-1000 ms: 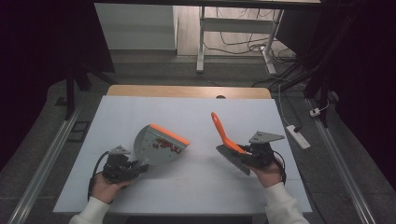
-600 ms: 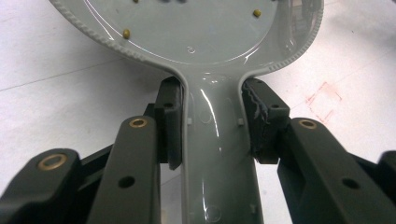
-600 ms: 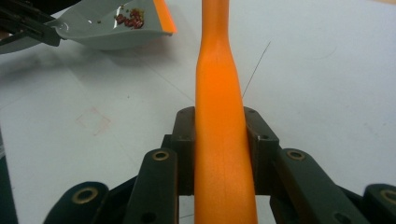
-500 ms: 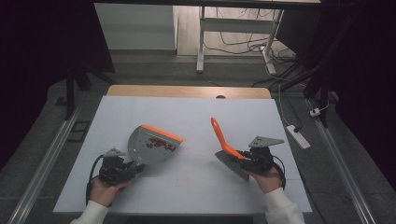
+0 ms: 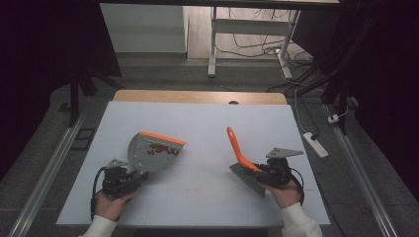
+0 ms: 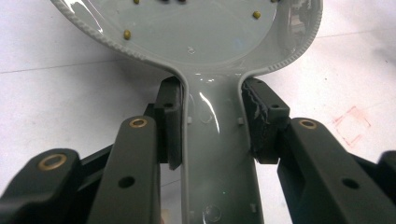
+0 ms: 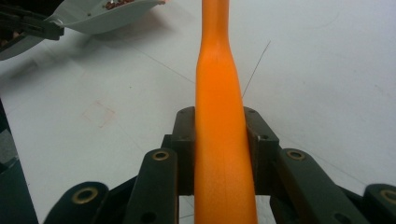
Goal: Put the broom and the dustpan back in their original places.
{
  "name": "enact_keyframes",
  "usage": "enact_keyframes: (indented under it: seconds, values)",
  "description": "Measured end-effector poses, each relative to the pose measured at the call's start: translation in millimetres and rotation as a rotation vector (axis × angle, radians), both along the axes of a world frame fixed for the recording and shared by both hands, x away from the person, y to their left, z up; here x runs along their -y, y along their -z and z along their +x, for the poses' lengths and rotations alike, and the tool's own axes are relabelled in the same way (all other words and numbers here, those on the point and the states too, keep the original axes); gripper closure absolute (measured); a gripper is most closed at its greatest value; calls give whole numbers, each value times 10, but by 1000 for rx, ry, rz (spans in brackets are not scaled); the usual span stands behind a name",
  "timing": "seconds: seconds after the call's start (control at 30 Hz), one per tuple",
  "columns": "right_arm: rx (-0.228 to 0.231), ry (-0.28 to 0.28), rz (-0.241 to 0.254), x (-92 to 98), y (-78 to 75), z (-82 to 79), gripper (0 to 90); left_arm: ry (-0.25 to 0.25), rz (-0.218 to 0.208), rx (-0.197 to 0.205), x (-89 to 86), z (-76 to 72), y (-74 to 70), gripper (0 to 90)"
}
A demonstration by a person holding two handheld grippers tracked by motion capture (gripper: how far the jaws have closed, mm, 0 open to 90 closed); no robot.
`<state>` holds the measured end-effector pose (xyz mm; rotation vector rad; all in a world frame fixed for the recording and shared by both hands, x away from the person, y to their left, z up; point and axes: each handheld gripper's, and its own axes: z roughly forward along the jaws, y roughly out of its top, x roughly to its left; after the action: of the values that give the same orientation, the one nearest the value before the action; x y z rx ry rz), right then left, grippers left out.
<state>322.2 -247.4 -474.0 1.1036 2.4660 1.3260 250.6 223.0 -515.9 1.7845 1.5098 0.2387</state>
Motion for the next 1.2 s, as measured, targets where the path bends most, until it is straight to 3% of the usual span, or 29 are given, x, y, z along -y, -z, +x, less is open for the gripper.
enact_keyframes:
  seconds: [0.4,0.67,0.93,1.2]
  values:
    - [-35,25,-5,47,62,24,699,-105,-13,6,-77,-10,36,612]
    - [-62,30,-25,48,124,43,698,-154,27,-28,-55,36,101,610]
    - [-87,63,-12,124,179,109,695,-141,39,-58,-27,68,152,609]
    - [-92,100,-59,195,246,222,636,-139,27,-65,-35,72,173,597]
